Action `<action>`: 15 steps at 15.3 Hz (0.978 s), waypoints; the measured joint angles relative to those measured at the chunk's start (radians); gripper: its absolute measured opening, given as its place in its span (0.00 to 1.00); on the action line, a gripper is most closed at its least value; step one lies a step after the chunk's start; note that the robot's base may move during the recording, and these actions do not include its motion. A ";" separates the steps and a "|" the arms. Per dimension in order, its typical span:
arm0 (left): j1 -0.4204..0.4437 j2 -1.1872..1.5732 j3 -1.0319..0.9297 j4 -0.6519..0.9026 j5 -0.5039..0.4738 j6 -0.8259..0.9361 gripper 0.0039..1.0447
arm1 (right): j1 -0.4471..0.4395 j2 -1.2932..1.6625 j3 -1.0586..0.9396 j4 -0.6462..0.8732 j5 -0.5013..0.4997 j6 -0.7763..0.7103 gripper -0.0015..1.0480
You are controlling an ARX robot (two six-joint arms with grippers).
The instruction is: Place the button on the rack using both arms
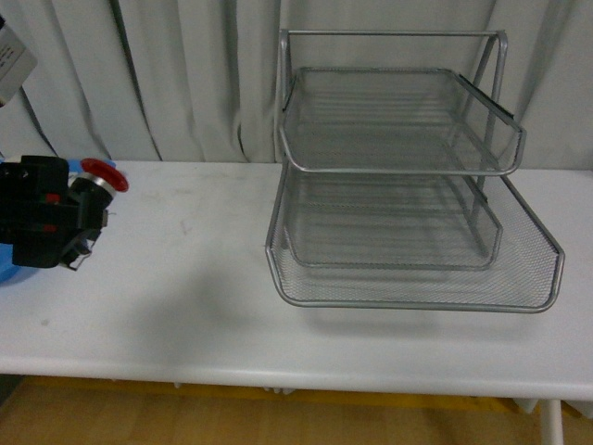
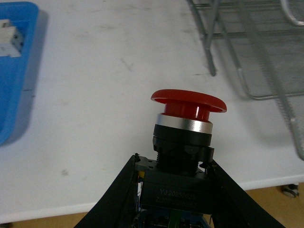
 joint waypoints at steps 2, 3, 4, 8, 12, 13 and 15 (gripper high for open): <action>-0.033 0.003 0.039 -0.021 -0.008 -0.010 0.34 | 0.000 0.000 0.000 0.000 0.000 0.000 0.94; -0.068 0.018 0.095 -0.028 -0.020 -0.018 0.34 | 0.000 0.000 0.000 0.001 0.000 0.000 0.94; -0.122 0.048 0.160 -0.032 -0.023 -0.021 0.34 | 0.000 0.000 0.000 0.001 -0.002 0.000 0.94; -0.311 0.263 0.408 -0.087 0.004 -0.015 0.34 | 0.000 0.000 0.000 0.001 -0.002 0.000 0.94; -0.406 0.421 0.596 -0.145 0.027 0.002 0.34 | 0.000 0.000 0.000 0.001 -0.001 0.000 0.94; -0.427 0.440 0.622 -0.155 0.031 0.012 0.34 | 0.000 0.000 0.000 0.001 -0.001 0.000 0.94; -0.462 0.478 0.668 -0.180 0.038 0.032 0.34 | 0.000 0.000 0.000 0.001 -0.001 0.000 0.94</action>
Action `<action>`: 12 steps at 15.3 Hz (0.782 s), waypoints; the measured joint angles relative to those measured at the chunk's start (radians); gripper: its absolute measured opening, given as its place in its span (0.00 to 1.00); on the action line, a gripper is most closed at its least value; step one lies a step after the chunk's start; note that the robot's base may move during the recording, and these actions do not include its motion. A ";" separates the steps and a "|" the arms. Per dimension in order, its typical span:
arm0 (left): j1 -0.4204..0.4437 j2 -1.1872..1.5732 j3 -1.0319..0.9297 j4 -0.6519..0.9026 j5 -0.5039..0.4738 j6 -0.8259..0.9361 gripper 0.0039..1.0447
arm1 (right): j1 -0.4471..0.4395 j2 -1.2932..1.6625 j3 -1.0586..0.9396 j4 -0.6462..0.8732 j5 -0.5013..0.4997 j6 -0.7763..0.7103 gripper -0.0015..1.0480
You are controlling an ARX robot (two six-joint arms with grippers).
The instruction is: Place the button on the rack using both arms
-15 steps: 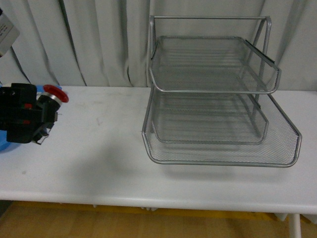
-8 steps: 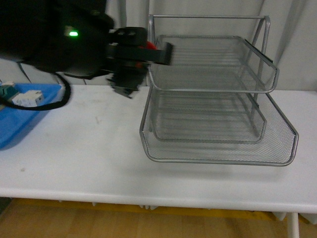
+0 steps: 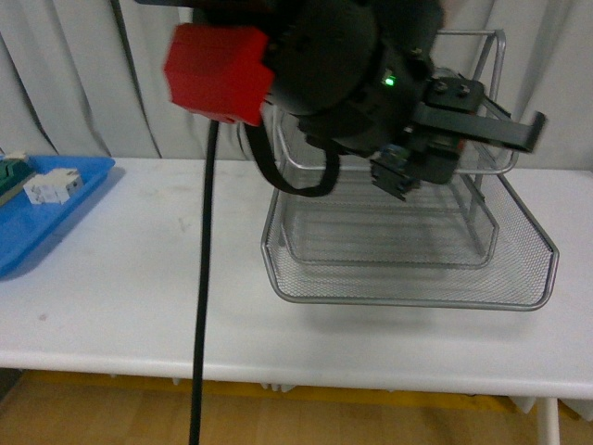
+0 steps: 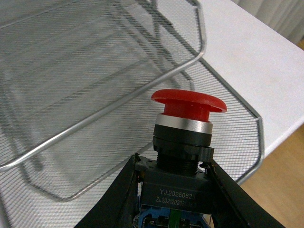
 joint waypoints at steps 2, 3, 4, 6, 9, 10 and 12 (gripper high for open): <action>-0.031 0.058 0.043 -0.033 -0.001 0.028 0.34 | 0.000 0.000 0.000 0.000 0.000 0.000 0.94; -0.034 0.083 0.056 -0.047 -0.002 0.037 0.34 | 0.000 0.000 0.000 0.000 0.000 0.000 0.94; -0.033 0.121 0.080 -0.071 -0.014 0.052 0.34 | 0.000 0.000 0.000 0.000 0.000 0.000 0.94; -0.023 0.165 0.118 -0.095 -0.031 0.061 0.34 | 0.000 0.000 0.000 0.000 0.000 0.000 0.94; -0.001 0.259 0.239 -0.148 -0.063 0.074 0.34 | 0.000 0.000 0.000 0.000 0.000 0.000 0.94; -0.002 0.345 0.353 -0.207 -0.087 0.085 0.34 | 0.000 0.000 0.000 0.000 0.000 0.000 0.94; -0.002 0.370 0.378 -0.217 -0.098 0.082 0.55 | 0.000 0.000 0.000 0.000 0.000 0.000 0.94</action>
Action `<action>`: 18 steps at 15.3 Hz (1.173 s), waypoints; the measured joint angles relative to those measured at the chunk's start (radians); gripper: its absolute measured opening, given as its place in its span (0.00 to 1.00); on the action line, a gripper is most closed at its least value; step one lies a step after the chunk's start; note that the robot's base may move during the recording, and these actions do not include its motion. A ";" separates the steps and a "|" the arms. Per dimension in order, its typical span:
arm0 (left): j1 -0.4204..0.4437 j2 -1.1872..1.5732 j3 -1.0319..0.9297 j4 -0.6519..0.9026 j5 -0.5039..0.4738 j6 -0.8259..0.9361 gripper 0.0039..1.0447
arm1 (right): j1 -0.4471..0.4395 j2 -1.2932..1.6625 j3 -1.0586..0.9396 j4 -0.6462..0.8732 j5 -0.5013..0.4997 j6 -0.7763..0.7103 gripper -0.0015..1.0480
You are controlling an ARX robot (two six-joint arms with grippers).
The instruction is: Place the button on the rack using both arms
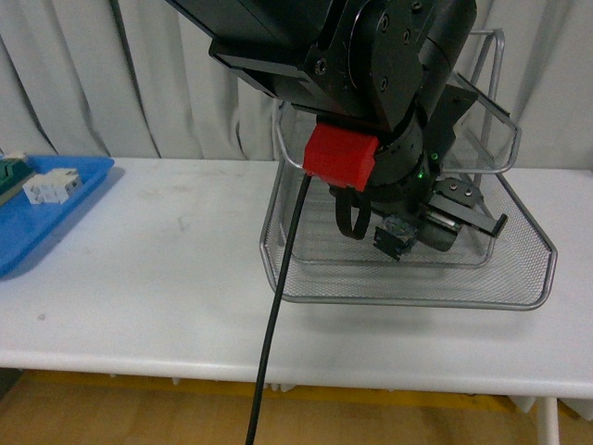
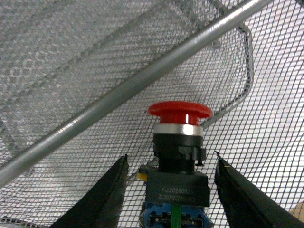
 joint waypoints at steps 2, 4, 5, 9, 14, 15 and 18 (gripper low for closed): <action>0.000 -0.020 -0.024 0.041 0.012 -0.013 0.75 | 0.000 0.000 0.000 0.000 0.000 0.000 0.94; 0.000 -0.092 -0.101 0.078 0.028 -0.027 0.95 | 0.000 0.000 0.000 0.000 0.000 0.000 0.94; 0.000 -0.146 -0.145 0.104 0.036 -0.031 0.94 | 0.000 0.000 0.000 0.000 0.000 0.000 0.94; -0.031 -0.446 -0.428 0.245 0.058 -0.024 0.94 | 0.000 0.000 0.000 0.000 0.000 0.000 0.94; -0.006 -0.837 -0.807 0.348 0.000 0.024 0.93 | 0.000 0.001 0.000 0.001 -0.005 0.000 0.94; 0.014 -0.892 -0.906 0.606 -0.212 -0.013 0.83 | 0.000 0.000 0.000 -0.001 -0.003 -0.002 0.94; 0.237 -1.211 -1.305 0.879 -0.320 -0.087 0.50 | 0.000 0.000 0.000 0.005 -0.001 0.000 0.94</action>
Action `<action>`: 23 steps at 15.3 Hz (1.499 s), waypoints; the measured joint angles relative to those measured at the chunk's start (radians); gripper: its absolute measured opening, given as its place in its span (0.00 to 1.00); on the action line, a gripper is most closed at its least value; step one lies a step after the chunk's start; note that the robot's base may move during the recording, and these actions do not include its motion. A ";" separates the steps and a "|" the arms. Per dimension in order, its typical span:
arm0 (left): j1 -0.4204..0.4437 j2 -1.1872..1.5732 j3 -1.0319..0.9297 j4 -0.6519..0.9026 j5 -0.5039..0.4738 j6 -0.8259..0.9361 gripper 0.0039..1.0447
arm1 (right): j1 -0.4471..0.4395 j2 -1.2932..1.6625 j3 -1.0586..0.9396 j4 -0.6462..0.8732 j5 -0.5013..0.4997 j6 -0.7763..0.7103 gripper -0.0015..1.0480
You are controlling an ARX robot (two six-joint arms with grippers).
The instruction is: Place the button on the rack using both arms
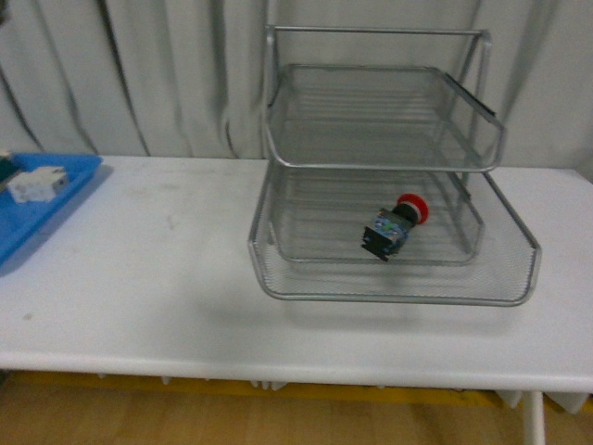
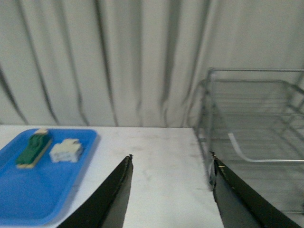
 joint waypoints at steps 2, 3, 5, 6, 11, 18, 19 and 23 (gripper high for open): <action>0.227 -0.059 -0.117 0.025 0.193 -0.017 0.26 | 0.000 0.000 0.000 -0.004 0.000 0.000 0.94; 0.329 -0.077 -0.154 0.043 0.317 -0.017 0.12 | 0.000 0.000 0.000 -0.005 0.000 0.000 0.94; 0.397 -0.143 -0.207 0.038 0.362 -0.022 0.01 | 0.000 0.000 0.000 -0.005 0.000 0.000 0.94; 0.389 -0.182 -0.234 0.019 0.376 -0.023 0.01 | 0.000 0.000 0.000 -0.004 0.000 0.000 0.94; 0.389 -0.381 -0.314 -0.104 0.375 -0.023 0.01 | 0.000 0.000 0.000 -0.005 0.000 0.000 0.94; 0.389 -0.515 -0.364 -0.176 0.375 -0.023 0.01 | 0.000 0.000 0.000 -0.005 0.000 0.000 0.94; 0.389 -0.557 -0.364 -0.209 0.375 -0.023 0.01 | 0.000 0.000 0.000 -0.005 0.000 0.000 0.94; 0.389 -0.700 -0.364 -0.348 0.375 -0.023 0.01 | 0.000 0.000 0.000 -0.005 0.000 0.000 0.94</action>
